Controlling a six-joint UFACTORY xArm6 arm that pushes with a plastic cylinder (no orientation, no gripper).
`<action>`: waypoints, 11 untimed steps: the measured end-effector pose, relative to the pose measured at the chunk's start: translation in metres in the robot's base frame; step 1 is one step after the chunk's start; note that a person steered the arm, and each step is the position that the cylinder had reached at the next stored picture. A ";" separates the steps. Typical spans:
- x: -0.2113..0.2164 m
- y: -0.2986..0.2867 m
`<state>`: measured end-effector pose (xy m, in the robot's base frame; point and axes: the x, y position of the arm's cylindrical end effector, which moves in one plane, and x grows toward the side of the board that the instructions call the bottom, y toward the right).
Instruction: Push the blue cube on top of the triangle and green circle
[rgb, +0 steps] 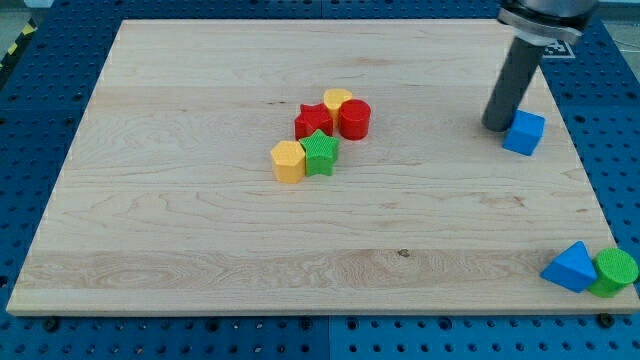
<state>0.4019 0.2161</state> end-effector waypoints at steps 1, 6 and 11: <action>-0.024 0.000; 0.033 0.014; 0.127 0.029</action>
